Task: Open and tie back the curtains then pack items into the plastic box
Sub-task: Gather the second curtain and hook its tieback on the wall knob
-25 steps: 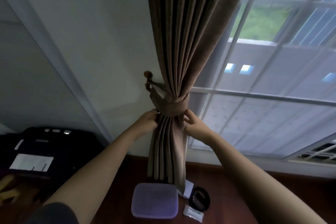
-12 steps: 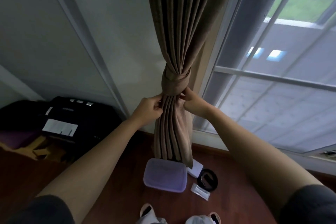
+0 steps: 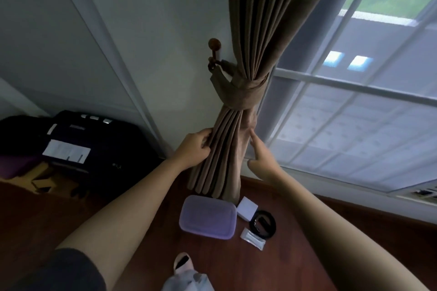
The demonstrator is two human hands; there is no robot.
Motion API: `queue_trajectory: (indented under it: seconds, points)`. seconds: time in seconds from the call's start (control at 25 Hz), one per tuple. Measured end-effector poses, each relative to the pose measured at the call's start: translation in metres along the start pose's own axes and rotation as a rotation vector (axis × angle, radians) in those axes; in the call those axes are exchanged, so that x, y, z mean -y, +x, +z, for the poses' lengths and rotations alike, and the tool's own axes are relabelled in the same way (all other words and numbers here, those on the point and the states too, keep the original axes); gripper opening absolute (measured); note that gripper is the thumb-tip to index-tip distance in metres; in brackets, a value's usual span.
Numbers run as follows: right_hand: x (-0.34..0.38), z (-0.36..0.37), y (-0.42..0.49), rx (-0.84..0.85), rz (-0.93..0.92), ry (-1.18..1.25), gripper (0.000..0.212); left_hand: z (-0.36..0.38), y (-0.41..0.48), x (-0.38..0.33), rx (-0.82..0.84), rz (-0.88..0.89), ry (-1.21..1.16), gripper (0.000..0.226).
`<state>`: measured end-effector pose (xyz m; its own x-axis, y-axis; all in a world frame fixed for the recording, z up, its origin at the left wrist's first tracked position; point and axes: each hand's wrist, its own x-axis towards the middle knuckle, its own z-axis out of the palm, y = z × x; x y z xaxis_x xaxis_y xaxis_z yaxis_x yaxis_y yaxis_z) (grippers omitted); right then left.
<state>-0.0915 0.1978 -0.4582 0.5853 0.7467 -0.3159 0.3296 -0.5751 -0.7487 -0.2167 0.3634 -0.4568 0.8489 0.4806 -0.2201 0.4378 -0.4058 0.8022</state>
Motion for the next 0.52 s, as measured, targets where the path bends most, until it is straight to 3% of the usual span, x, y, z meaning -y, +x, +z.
queue_trajectory:
  seconds: [0.24, 0.52]
  points:
    - [-0.100, 0.059, 0.021, 0.159, -0.154, -0.143, 0.084, 0.069, 0.011, 0.052, -0.178, -0.157, -0.026, 0.046]
    - [-0.249, 0.166, 0.068, -0.017, -0.138, -0.145, 0.077, 0.185, 0.051, 0.184, -0.323, -0.228, -0.052, 0.036]
